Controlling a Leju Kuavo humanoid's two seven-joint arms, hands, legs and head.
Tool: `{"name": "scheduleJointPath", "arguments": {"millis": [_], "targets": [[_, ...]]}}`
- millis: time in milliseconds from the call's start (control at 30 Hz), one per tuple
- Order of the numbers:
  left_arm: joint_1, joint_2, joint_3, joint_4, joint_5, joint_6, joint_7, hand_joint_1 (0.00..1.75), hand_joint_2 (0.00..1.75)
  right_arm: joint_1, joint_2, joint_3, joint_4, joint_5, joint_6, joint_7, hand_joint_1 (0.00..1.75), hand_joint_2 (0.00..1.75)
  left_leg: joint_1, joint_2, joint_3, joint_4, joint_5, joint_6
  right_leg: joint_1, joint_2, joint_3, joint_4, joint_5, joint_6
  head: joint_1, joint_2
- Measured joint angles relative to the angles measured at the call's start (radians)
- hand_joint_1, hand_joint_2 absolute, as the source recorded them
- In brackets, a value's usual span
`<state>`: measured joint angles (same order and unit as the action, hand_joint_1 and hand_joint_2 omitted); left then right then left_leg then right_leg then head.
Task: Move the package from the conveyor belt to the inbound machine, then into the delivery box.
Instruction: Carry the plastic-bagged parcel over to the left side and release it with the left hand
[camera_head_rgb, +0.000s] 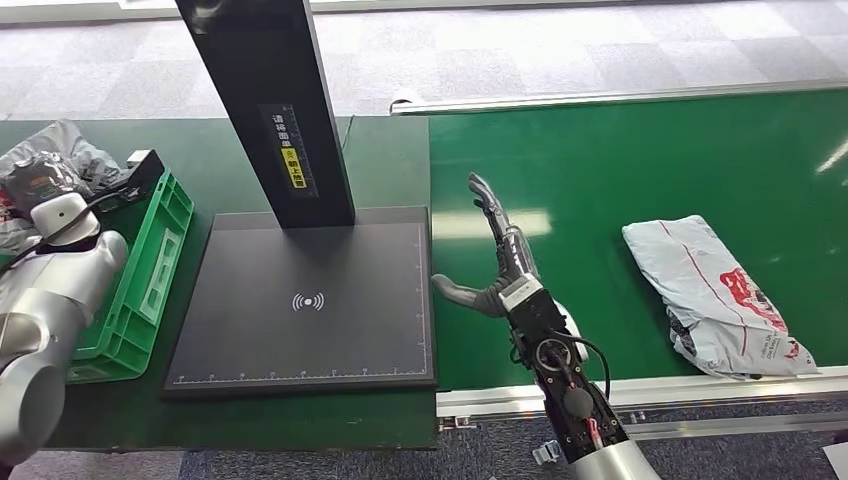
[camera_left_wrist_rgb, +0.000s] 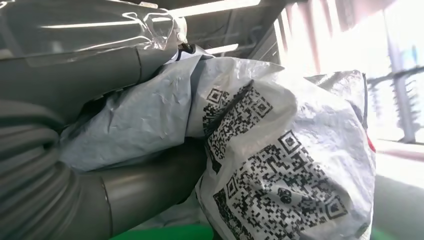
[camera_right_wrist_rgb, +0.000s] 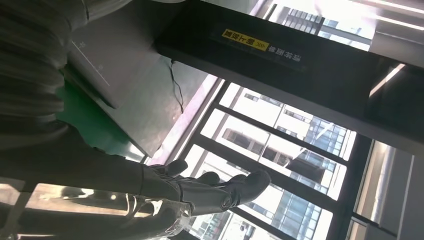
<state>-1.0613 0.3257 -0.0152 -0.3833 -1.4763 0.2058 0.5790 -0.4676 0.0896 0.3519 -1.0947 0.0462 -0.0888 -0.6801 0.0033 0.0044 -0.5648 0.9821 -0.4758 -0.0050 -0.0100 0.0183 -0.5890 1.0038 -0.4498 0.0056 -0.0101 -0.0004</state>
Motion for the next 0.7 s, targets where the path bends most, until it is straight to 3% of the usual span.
{"name": "scheduleJointPath", "arguments": {"millis": [167, 233, 267, 333, 367, 400, 533, 700], "targets": [[-0.007, 0.047, 0.052, 0.043, 0.026, -0.079, 0.040, 1.75, 1.75, -0.016, 0.015, 0.014, 0.023, 0.006, 0.006, 0.004, 0.00, 1.75, 0.001, -0.001, 0.000, 0.000, 0.000, 0.000, 0.001, -0.001, 0.000, 0.000, 0.000, 0.000, 0.000, 0.000], [-0.007, 0.061, 0.074, 0.054, 0.038, -0.106, 0.047, 1.55, 1.75, -0.021, 0.020, 0.019, 0.029, 0.007, 0.011, 0.007, 0.00, 1.75, 0.001, -0.001, -0.001, 0.000, 0.000, 0.000, 0.001, -0.001, 0.000, 0.000, 0.000, 0.000, 0.000, 0.000], [-0.007, 0.066, 0.085, 0.059, 0.048, -0.125, 0.048, 1.30, 1.75, -0.022, 0.022, 0.021, 0.031, 0.007, 0.012, 0.008, 0.00, 1.75, 0.001, -0.002, -0.001, 0.000, 0.000, 0.000, 0.001, -0.001, 0.000, 0.000, 0.000, 0.000, 0.000, 0.000], [-0.007, 0.070, 0.113, 0.068, 0.073, -0.175, 0.050, 0.51, 1.75, -0.023, 0.026, 0.023, 0.035, 0.009, 0.015, 0.011, 0.00, 1.75, 0.001, -0.002, -0.001, 0.000, 0.000, 0.000, 0.001, -0.002, 0.000, 0.000, 0.000, 0.000, 0.000, 0.000], [-0.005, 0.070, 0.128, 0.073, 0.083, -0.201, 0.051, 0.22, 1.75, -0.023, 0.027, 0.023, 0.036, 0.011, 0.016, 0.011, 0.00, 1.75, 0.001, -0.003, -0.001, 0.000, 0.000, 0.000, 0.001, -0.002, 0.000, 0.000, 0.000, 0.000, 0.000, 0.000], [-0.003, 0.069, 0.143, 0.077, 0.089, -0.224, 0.053, 0.03, 1.75, -0.023, 0.028, 0.024, 0.038, 0.013, 0.017, 0.012, 0.00, 1.75, 0.001, -0.003, -0.001, 0.000, 0.000, 0.000, 0.001, -0.002, 0.000, 0.000, 0.000, 0.000, 0.000, 0.000], [0.005, 0.061, 0.184, 0.086, 0.093, -0.229, 0.032, 0.00, 1.75, -0.022, 0.029, 0.024, 0.041, 0.025, 0.017, 0.017, 0.00, 1.75, 0.001, -0.003, -0.001, 0.000, 0.000, 0.000, 0.001, -0.002, 0.000, 0.000, 0.000, 0.000, 0.000, 0.000], [0.011, 0.037, 0.207, 0.084, 0.085, -0.013, -0.074, 0.00, 1.75, -0.010, 0.027, 0.023, 0.030, 0.039, 0.013, 0.032, 0.00, 1.75, 0.001, -0.003, -0.001, 0.000, 0.000, 0.000, 0.001, -0.002, 0.000, 0.000, 0.000, 0.000, 0.000, 0.000]]}}
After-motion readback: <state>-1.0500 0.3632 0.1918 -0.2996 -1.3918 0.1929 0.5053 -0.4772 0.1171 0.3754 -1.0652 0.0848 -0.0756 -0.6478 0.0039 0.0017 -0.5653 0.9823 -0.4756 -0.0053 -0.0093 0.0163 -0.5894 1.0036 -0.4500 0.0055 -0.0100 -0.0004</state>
